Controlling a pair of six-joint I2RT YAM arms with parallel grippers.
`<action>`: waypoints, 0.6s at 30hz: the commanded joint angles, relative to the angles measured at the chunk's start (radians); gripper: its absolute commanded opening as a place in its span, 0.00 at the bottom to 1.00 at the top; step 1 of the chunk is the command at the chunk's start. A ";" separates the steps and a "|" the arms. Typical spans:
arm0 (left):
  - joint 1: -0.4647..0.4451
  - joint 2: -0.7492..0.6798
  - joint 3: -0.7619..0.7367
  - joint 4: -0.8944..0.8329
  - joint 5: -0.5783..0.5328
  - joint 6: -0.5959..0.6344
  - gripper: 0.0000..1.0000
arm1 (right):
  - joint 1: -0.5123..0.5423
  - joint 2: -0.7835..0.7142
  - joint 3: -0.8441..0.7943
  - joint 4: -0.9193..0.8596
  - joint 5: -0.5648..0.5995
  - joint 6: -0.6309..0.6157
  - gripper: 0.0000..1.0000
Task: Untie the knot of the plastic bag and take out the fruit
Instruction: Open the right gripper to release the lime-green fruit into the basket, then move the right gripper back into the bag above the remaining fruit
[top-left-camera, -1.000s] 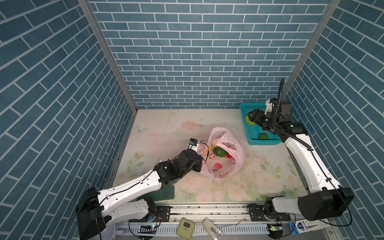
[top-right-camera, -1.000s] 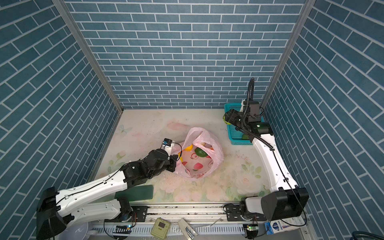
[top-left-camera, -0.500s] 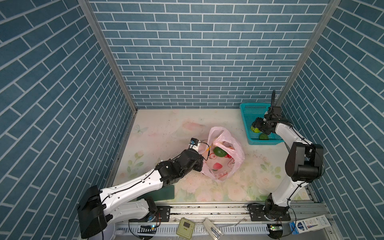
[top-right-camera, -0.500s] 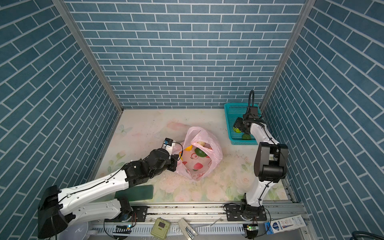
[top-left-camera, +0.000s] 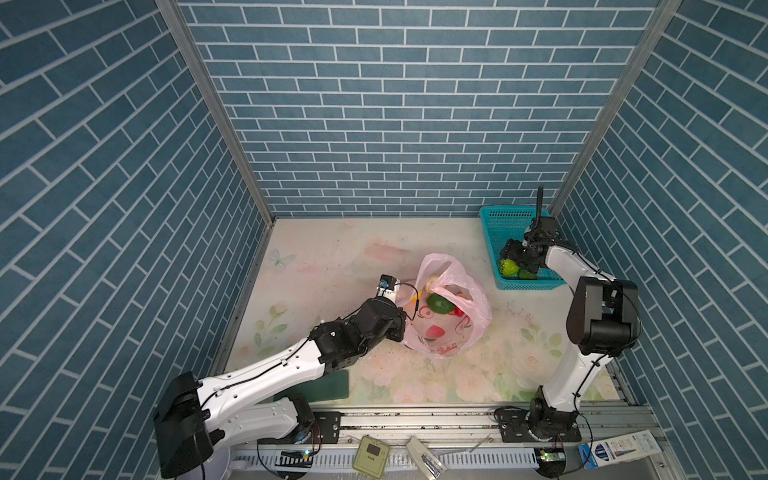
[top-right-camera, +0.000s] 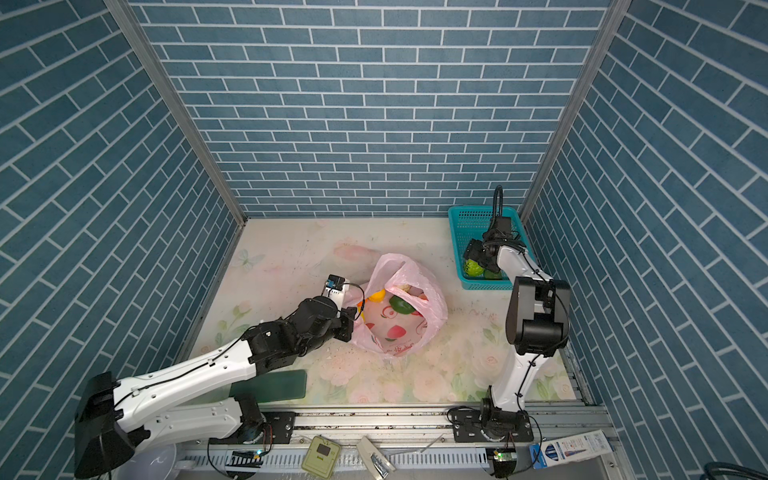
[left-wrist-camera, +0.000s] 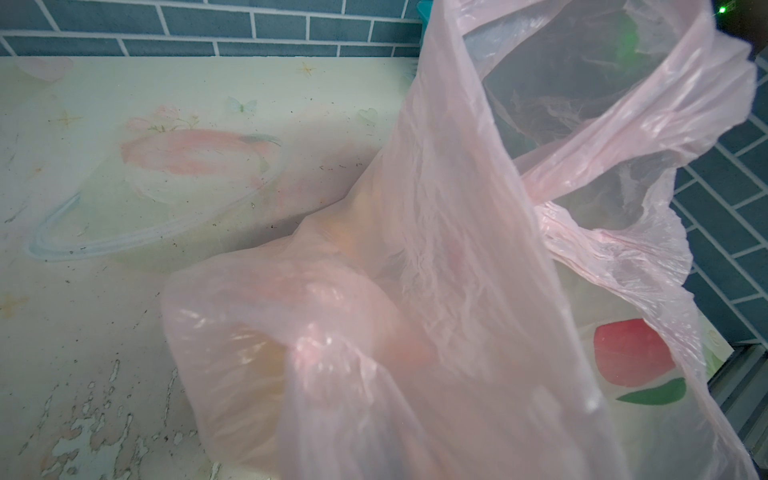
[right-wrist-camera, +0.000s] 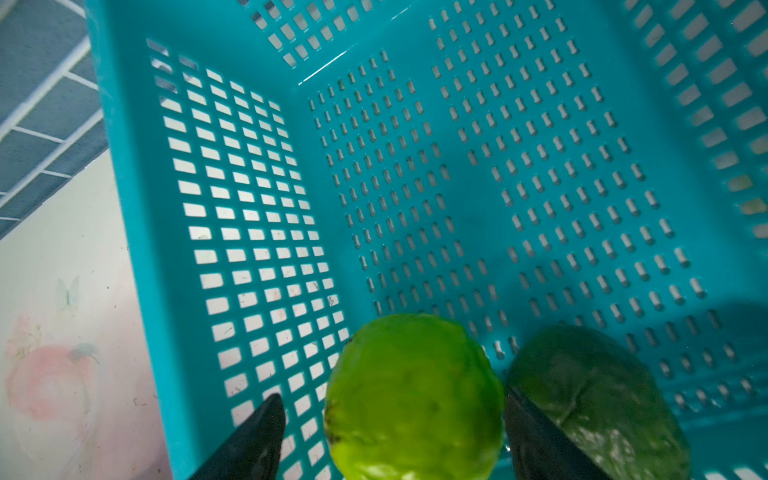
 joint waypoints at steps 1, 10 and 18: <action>0.005 -0.022 0.022 -0.021 -0.018 0.001 0.00 | 0.000 -0.046 0.016 -0.038 0.023 -0.036 0.85; 0.006 -0.023 0.020 -0.023 -0.015 0.004 0.00 | 0.008 -0.164 0.017 -0.139 -0.007 -0.035 0.90; 0.006 -0.037 0.014 -0.019 -0.017 0.008 0.00 | 0.114 -0.415 -0.005 -0.290 -0.078 -0.017 0.93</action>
